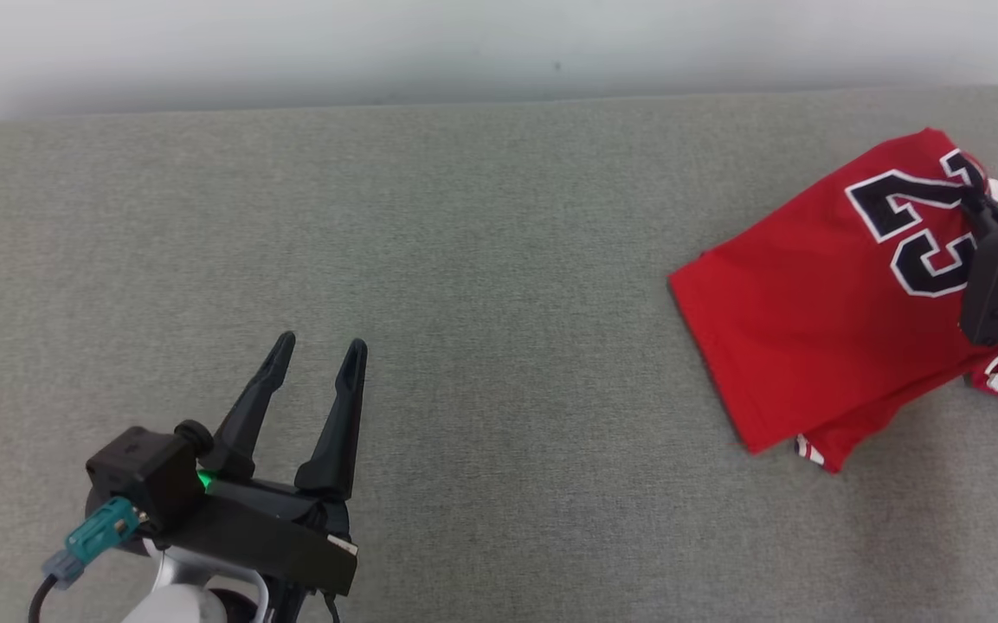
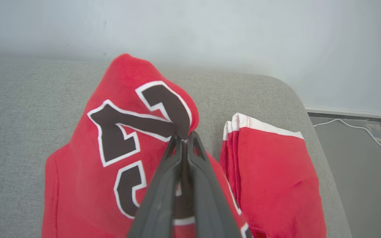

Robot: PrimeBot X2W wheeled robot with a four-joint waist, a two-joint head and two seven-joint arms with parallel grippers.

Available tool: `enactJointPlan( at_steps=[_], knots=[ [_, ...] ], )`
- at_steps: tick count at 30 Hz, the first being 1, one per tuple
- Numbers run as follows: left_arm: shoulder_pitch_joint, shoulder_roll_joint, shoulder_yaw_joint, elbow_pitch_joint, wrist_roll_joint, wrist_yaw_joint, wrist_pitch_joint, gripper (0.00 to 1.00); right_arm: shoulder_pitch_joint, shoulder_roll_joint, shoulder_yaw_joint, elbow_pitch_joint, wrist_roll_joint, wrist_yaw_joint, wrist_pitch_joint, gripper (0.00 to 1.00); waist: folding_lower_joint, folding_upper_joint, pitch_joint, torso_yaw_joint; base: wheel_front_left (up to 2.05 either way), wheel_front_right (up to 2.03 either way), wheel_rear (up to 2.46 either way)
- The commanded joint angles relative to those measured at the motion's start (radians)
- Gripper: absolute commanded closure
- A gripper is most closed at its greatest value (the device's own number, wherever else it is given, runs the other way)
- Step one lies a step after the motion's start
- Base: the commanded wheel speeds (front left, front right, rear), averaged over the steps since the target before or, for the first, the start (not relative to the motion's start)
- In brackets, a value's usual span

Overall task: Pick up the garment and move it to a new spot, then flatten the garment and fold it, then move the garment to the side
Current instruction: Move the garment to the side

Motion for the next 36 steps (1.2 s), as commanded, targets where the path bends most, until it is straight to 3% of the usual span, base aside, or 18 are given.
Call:
enactJointPlan(
  at_steps=[1,16,31,36],
  knots=[
    [-0.02,0.005,0.003,-0.004,0.013,0.005,-0.002,0.0,-0.026,-0.013,-0.008,0.021,0.007,-0.001,-0.022,1.0,-0.0001,-0.0001,0.02,-0.025,0.0,0.0,0.0],
    [-0.067,0.022,-0.004,-0.018,0.036,0.007,0.025,0.0,-0.114,-0.029,-0.082,0.138,-0.021,-0.001,-0.164,1.0,-0.0001,-0.0001,0.072,-0.065,0.0,0.0,0.0],
    [-0.074,0.037,-0.005,-0.025,0.028,0.007,0.04,0.0,-0.038,-0.12,-0.189,0.001,-0.005,-0.001,-0.096,1.0,-0.0001,-0.0001,0.096,-0.06,0.0,0.0,0.0],
    [-0.084,0.044,-0.011,-0.032,0.036,0.006,0.049,0.0,-0.02,-0.1,-0.224,-0.019,-0.045,-0.001,-0.109,1.0,-0.0001,-0.0001,0.109,-0.066,0.0,0.0,0.0]
  ],
)
